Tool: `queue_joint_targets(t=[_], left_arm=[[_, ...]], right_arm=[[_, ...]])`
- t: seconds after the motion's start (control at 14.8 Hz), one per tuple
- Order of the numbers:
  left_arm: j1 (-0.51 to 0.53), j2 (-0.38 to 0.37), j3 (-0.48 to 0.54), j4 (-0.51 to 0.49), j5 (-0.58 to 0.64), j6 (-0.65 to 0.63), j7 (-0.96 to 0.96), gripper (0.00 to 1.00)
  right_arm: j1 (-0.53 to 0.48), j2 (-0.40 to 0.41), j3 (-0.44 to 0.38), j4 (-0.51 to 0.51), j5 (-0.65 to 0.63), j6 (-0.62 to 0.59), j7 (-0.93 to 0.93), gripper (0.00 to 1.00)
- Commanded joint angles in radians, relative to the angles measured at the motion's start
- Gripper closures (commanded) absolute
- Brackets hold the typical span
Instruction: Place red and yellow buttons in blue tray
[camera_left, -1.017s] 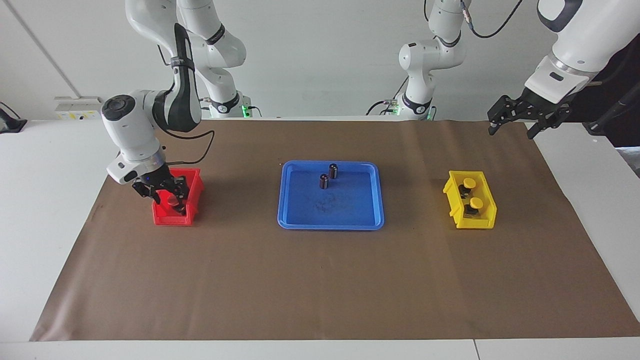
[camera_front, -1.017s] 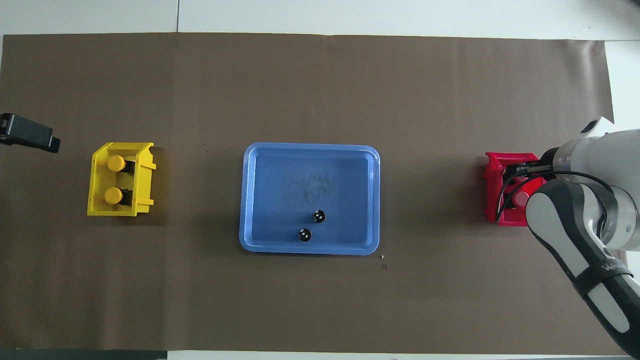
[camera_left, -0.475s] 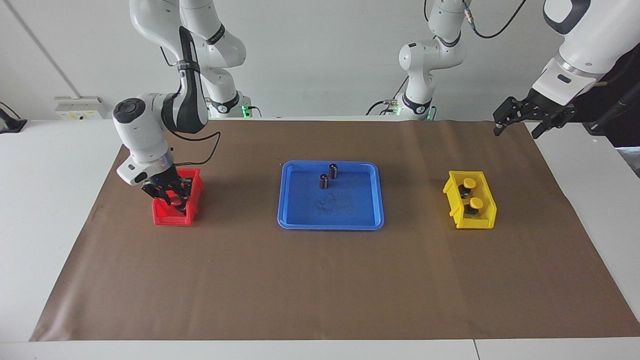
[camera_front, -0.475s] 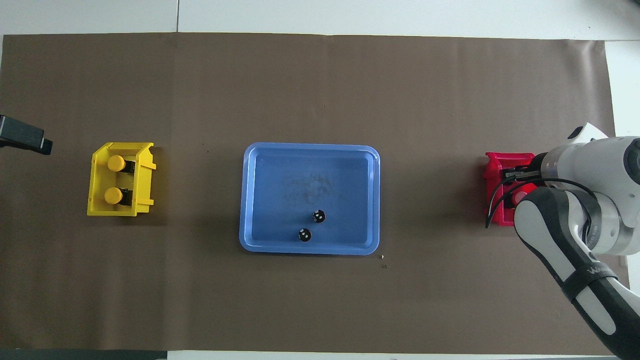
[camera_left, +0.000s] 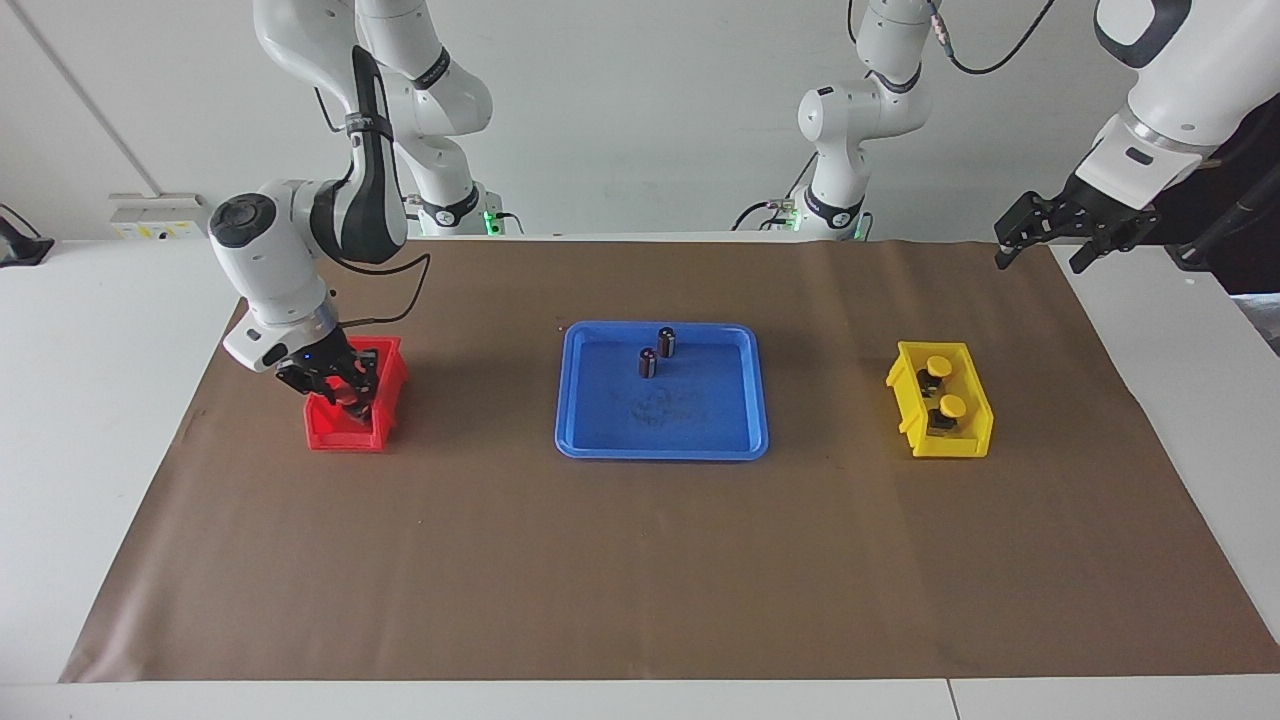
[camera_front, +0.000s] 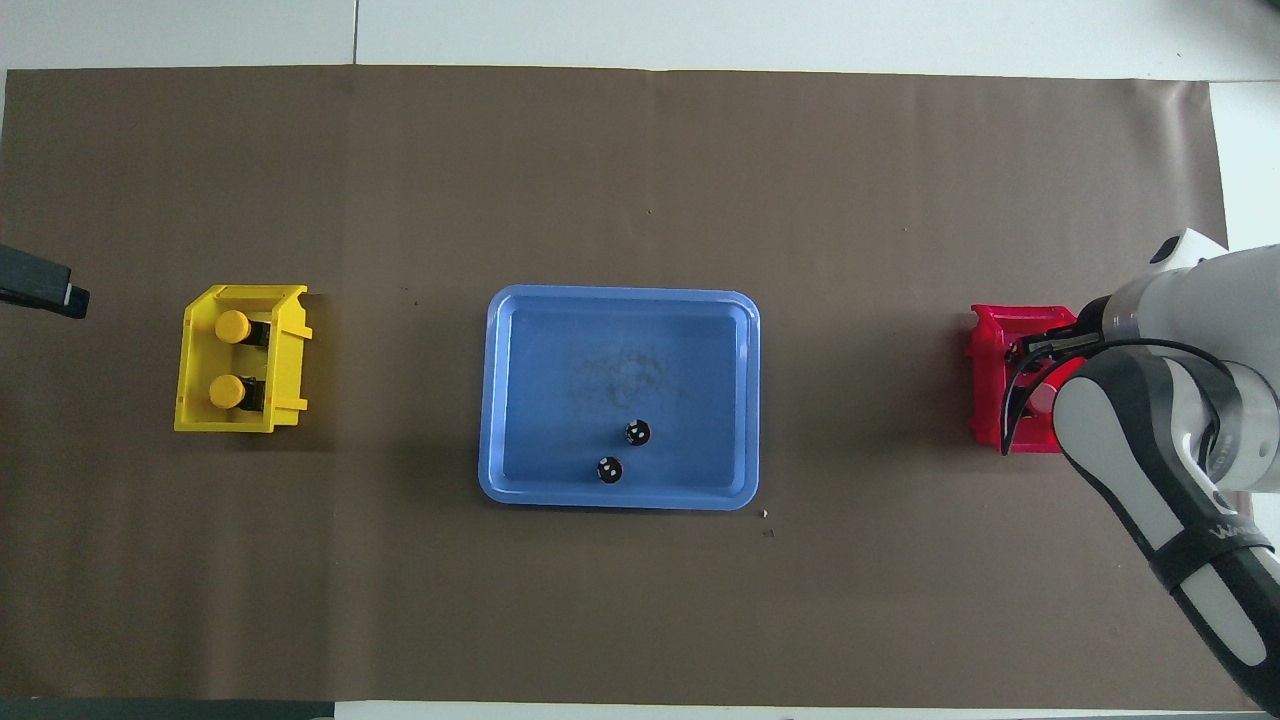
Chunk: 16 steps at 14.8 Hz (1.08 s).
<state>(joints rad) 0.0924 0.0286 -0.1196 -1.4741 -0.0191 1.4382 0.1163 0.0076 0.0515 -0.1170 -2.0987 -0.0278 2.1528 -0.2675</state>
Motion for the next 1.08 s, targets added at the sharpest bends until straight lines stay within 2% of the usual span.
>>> queue_joint_targets(t=[0.0, 0.14, 0.2, 0.34, 0.47, 0.68, 0.88, 1.02], left_arm=[[0.015, -0.033, -0.002, -0.043, 0.010, 0.021, -0.015, 0.00], [0.044, -0.041, -0.002, -0.073, 0.010, 0.045, -0.006, 0.00], [0.065, -0.079, -0.002, -0.142, 0.010, 0.103, 0.000, 0.00], [0.101, -0.169, -0.003, -0.382, 0.008, 0.338, -0.007, 0.01], [0.087, -0.182, -0.003, -0.530, 0.008, 0.499, -0.020, 0.06], [0.072, -0.142, -0.006, -0.591, 0.007, 0.596, -0.040, 0.18], [0.018, -0.070, -0.005, -0.598, 0.007, 0.649, -0.061, 0.18], [-0.014, -0.027, -0.005, -0.598, 0.007, 0.695, -0.092, 0.21]], right_arm=[[0.000, 0.039, 0.004, 0.207, -0.059, -0.212, -0.033, 0.81], [0.029, 0.039, 0.008, 0.268, -0.077, -0.278, -0.016, 0.81], [0.072, 0.048, 0.008, 0.302, -0.075, -0.304, 0.025, 0.81], [0.153, 0.086, 0.008, 0.371, -0.067, -0.347, 0.179, 0.81], [0.250, 0.090, 0.010, 0.390, -0.057, -0.332, 0.350, 0.81], [0.388, 0.122, 0.014, 0.390, 0.032, -0.217, 0.604, 0.84], [0.504, 0.180, 0.016, 0.393, 0.031, -0.124, 0.792, 0.85], [0.544, 0.244, 0.017, 0.436, 0.029, -0.100, 0.852, 0.85]])
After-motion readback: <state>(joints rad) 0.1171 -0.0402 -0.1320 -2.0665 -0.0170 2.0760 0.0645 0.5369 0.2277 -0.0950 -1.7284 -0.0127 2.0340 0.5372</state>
